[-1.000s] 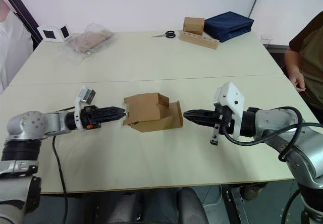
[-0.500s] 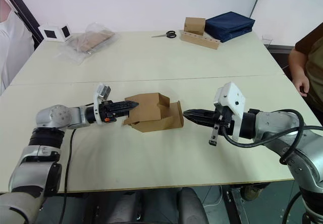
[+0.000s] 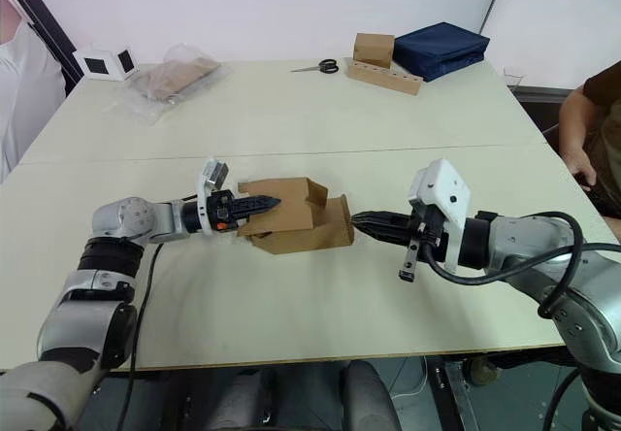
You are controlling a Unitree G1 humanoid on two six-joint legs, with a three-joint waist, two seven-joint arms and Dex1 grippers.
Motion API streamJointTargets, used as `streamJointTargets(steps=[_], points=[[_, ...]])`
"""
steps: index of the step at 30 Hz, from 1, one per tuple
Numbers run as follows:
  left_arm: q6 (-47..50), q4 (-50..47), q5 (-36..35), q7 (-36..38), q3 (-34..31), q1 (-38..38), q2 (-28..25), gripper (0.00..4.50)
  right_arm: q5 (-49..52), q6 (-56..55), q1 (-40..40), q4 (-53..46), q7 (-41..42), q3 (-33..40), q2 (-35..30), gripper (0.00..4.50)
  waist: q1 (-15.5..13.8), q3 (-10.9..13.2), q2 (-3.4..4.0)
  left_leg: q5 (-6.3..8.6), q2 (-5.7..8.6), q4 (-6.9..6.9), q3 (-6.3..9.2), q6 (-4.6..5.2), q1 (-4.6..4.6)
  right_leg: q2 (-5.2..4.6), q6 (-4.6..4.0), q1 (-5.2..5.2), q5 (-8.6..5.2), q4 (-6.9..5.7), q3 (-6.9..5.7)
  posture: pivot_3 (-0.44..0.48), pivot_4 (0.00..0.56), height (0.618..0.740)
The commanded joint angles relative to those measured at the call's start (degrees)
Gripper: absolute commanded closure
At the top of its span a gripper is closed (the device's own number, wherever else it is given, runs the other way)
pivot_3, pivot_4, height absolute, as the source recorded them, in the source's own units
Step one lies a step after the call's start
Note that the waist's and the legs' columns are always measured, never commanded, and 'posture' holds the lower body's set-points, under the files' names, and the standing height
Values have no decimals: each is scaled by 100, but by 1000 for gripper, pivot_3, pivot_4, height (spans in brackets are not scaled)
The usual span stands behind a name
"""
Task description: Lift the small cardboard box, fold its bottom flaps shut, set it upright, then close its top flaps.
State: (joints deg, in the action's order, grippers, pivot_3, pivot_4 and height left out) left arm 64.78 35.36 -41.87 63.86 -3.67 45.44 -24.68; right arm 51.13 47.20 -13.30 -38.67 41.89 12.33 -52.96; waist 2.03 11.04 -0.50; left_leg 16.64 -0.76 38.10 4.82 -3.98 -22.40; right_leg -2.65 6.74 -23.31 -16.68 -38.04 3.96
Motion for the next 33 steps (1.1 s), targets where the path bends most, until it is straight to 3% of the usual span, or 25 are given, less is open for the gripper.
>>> streamJointTargets(steps=[1,6,11,20,27,33], points=[[42,-119,-37,61,-135,121,27,4462,133,-19,-17,-232,-48,217,-61,4500,0,0,0,0,0,0,0,0,0,0,0,0,0,0,0,0,150,740],[231,-465,-167,62,-211,-16,-30,4462,188,-3,-15,-258,-118,226,-63,4500,2,0,0,0,0,0,1,0,0,0,0,0,0,0,0,0,150,740],[438,-1443,-552,-173,-674,-255,-106,4462,10,-144,-168,-130,-447,146,151,4500,20,0,0,0,-1,0,2,0,0,0,0,0,0,0,0,0,150,740],[362,-3326,-1276,-557,-1214,-852,-117,4462,-1268,-846,-1344,900,-1638,-698,1611,4500,34,-3,0,-8,-5,-3,4,-14,1,1,0,-3,0,-4,1,0,150,740],[485,-3749,-1736,-879,-1309,-940,-165,4462,-1916,-1352,-1888,1624,-1418,-1248,2194,4500,15,-3,0,-9,-1,-3,3,-16,-1,-3,0,-4,0,-4,1,0,150,740],[417,-3753,-1894,-1037,-1316,-995,-206,4462,-1886,-1392,-1988,1625,-1001,-1504,2424,4500,43,-3,1,-8,-2,-5,4,-15,-1,-1,0,-6,0,-4,1,0,150,740]])
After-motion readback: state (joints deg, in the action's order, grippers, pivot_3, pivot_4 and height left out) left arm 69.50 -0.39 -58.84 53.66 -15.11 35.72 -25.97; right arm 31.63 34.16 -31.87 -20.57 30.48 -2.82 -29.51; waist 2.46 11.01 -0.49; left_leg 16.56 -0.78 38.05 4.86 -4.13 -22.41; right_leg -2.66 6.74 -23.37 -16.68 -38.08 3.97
